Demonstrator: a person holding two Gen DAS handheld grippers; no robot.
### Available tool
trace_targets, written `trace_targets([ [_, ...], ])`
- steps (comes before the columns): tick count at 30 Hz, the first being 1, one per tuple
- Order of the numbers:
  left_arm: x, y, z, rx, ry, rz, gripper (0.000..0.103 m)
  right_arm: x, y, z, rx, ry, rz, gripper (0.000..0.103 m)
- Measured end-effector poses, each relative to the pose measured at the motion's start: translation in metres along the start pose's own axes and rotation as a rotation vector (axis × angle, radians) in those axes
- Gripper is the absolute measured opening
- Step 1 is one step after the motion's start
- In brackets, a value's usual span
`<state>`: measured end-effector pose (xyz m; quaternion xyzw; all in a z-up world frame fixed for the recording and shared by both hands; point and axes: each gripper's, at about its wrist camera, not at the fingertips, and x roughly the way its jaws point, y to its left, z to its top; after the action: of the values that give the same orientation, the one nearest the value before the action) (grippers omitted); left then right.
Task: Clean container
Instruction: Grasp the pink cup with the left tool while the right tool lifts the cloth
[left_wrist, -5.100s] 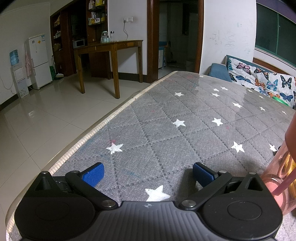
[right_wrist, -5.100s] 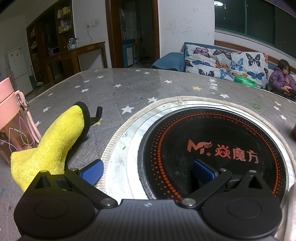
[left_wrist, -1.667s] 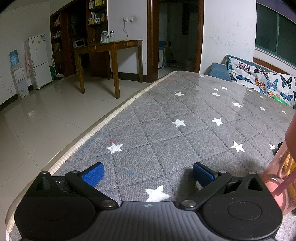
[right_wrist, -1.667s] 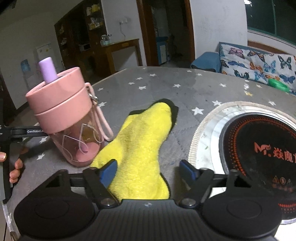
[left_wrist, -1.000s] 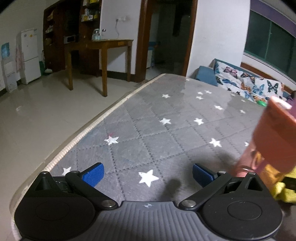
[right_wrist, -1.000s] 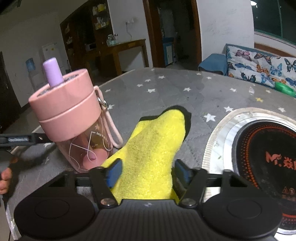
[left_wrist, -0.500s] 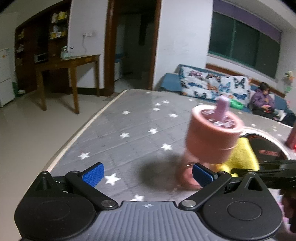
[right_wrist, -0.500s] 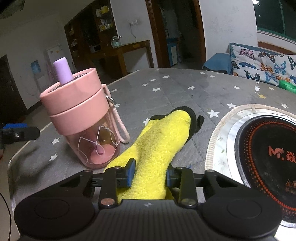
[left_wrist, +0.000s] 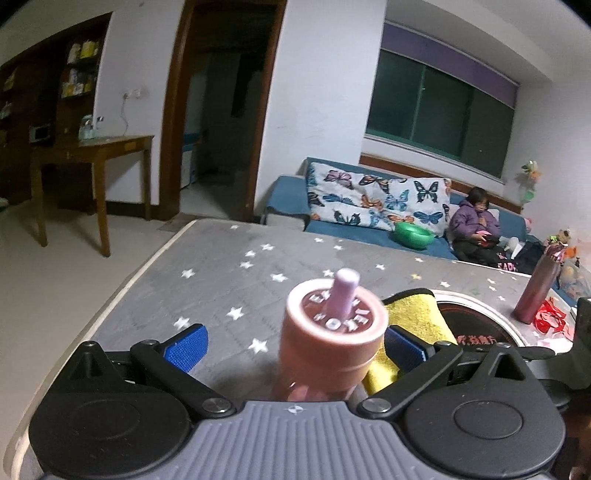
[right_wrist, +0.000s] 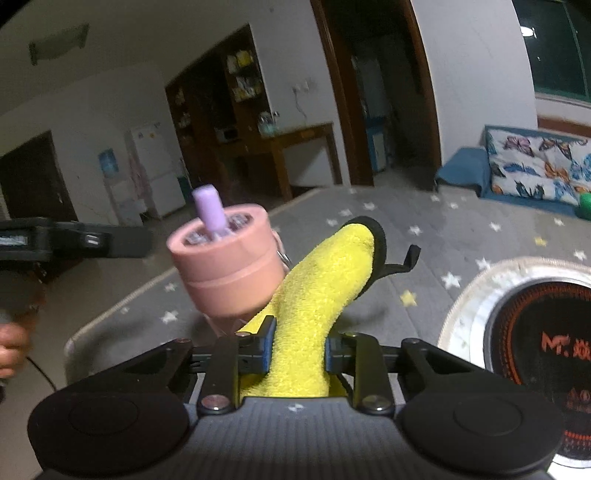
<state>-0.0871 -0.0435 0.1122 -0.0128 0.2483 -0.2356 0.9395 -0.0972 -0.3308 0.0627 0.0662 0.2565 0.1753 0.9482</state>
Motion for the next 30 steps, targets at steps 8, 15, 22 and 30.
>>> trace_targets([
  [8,0.021,-0.01,0.015,-0.003,-0.017,-0.027,0.102,-0.008,0.016,0.01,-0.056,-0.042,0.046,0.023],
  [15,0.04,-0.021,0.013,0.048,0.003,-0.019,0.093,0.011,0.014,0.002,-0.048,0.007,0.051,0.023],
  [22,0.046,-0.025,0.009,0.062,0.0,-0.022,0.083,0.031,0.009,-0.009,-0.029,0.063,0.048,0.023],
  [30,0.042,-0.027,0.005,0.06,-0.011,-0.015,0.073,0.047,-0.001,-0.023,0.012,0.118,0.04,0.023],
])
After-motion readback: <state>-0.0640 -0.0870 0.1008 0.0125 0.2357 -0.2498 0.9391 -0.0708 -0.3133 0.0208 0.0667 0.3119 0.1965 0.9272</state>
